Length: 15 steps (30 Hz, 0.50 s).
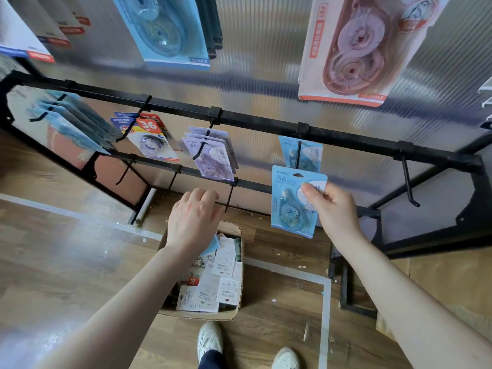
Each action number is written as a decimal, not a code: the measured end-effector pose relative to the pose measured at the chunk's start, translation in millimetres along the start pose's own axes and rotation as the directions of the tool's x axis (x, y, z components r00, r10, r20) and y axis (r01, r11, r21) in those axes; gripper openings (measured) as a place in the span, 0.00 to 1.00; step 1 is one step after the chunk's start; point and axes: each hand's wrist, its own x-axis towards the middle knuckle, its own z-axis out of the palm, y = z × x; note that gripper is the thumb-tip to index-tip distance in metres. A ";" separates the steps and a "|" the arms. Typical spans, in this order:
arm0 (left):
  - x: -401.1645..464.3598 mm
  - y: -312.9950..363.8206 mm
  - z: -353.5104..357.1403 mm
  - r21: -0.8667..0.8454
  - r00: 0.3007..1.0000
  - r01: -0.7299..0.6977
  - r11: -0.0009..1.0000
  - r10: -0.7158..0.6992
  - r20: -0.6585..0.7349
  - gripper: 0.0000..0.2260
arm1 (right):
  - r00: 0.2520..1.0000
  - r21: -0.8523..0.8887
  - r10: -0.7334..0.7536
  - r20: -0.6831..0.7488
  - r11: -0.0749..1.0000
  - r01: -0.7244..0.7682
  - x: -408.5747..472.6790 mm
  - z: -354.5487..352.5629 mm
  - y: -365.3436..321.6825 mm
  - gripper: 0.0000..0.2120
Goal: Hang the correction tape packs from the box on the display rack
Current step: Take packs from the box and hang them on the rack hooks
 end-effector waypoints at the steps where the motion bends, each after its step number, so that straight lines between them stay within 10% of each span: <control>1: -1.9 -1.9 0.1 0.005 1.000 0.001 1.000 -0.001 0.007 0.08 | 1.000 0.014 0.006 -0.007 1.000 -0.006 1.5 1.3 0.7 0.05; 15: -34.7 -20.7 13.8 0.012 0.990 0.079 0.997 -0.079 0.120 0.09 | 0.999 -0.031 0.042 -0.025 0.999 -0.043 -0.7 6.6 14.3 0.05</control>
